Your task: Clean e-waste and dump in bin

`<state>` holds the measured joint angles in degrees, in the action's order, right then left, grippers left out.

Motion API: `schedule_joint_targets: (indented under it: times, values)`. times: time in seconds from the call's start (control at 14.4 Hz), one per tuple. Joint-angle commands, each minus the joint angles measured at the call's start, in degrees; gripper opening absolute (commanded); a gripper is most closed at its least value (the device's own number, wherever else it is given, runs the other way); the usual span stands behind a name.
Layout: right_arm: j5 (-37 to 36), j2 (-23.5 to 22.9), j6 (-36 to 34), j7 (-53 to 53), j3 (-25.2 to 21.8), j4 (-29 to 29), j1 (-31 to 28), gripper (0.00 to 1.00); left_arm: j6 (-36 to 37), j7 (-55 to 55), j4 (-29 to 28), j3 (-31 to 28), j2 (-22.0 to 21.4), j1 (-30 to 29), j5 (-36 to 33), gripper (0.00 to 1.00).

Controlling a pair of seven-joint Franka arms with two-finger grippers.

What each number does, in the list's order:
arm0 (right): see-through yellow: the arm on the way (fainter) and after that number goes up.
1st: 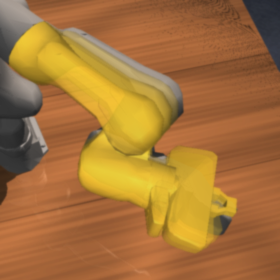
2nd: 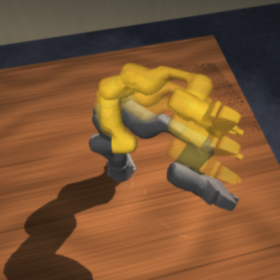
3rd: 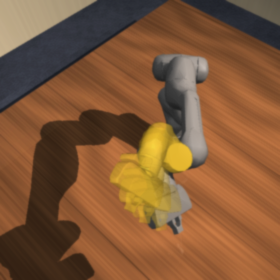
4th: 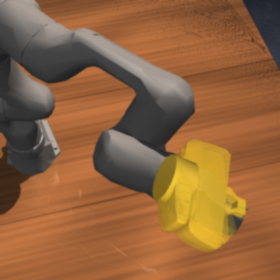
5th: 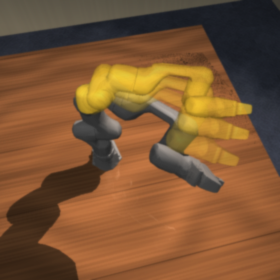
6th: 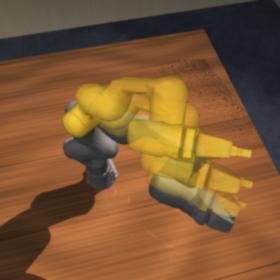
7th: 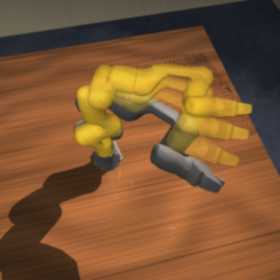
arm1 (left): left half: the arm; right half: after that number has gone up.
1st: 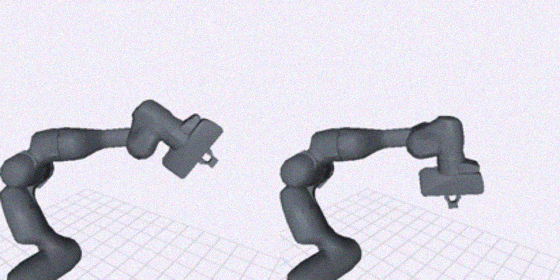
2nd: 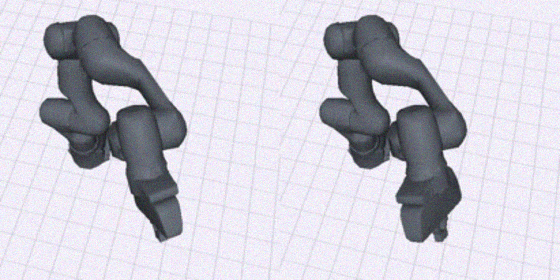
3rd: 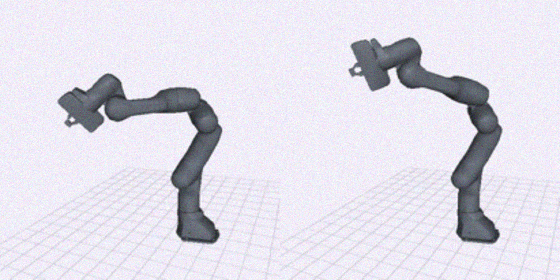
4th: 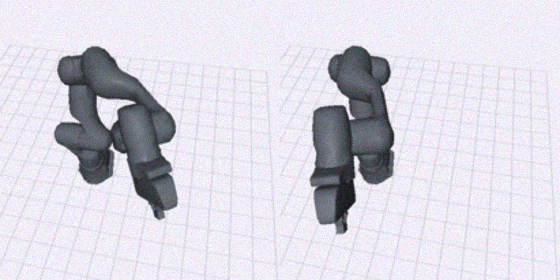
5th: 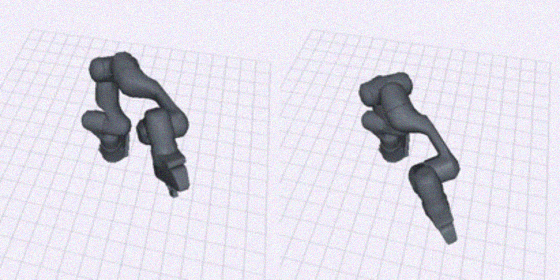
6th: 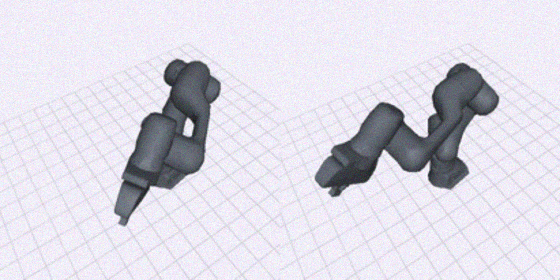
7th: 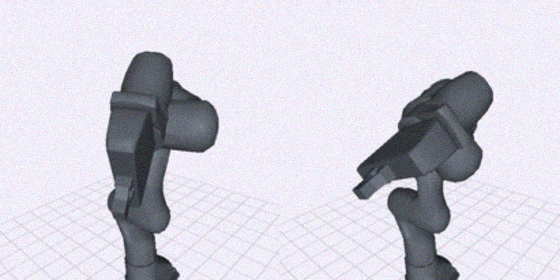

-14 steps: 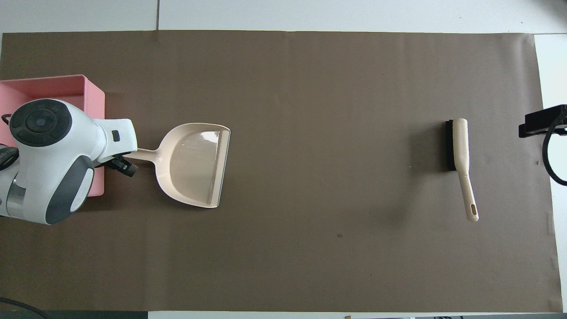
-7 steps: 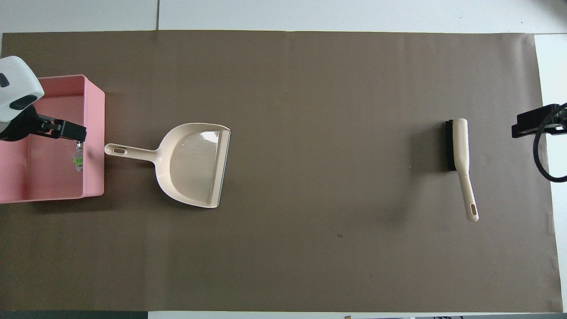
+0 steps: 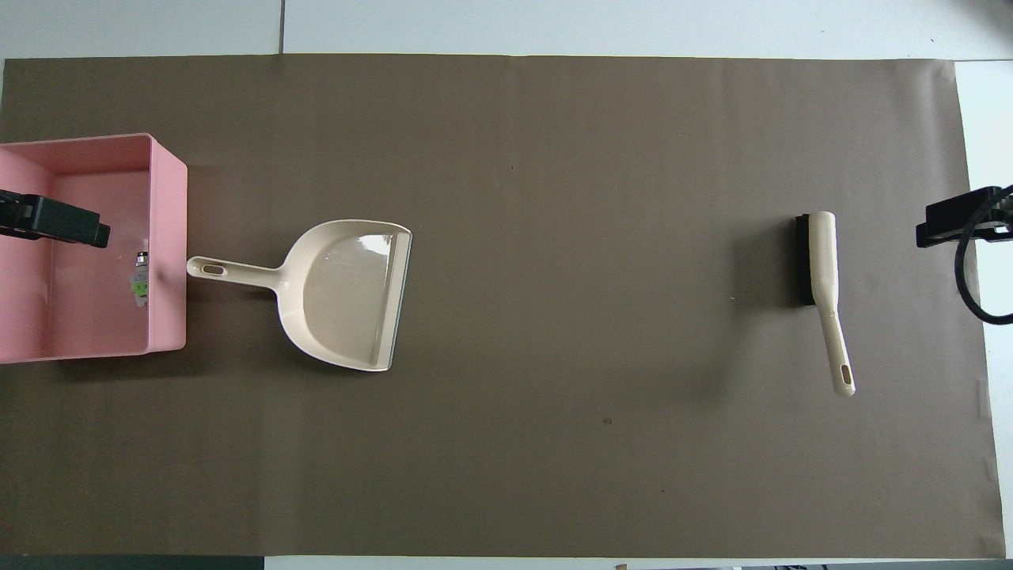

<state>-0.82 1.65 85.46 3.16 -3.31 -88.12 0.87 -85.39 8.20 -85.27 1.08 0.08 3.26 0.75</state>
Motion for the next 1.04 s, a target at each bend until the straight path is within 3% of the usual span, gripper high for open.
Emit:
schedule_joint_targets:
  times: [0.0, 0.97]
  values:
    - [0.82, 0.02, -0.64, 0.53, 0.32, 0.14, -0.69, 1.0, 3.91, -0.82, 2.58, 0.07, 1.6, -0.18, 0.83, 0.98]
    - [0.82, 0.02, -0.64, 0.53, 0.32, 0.14, -0.69, 1.0, 3.91, -2.49, -0.6, -0.02, -0.17, -1.32, 0.83, 0.99]
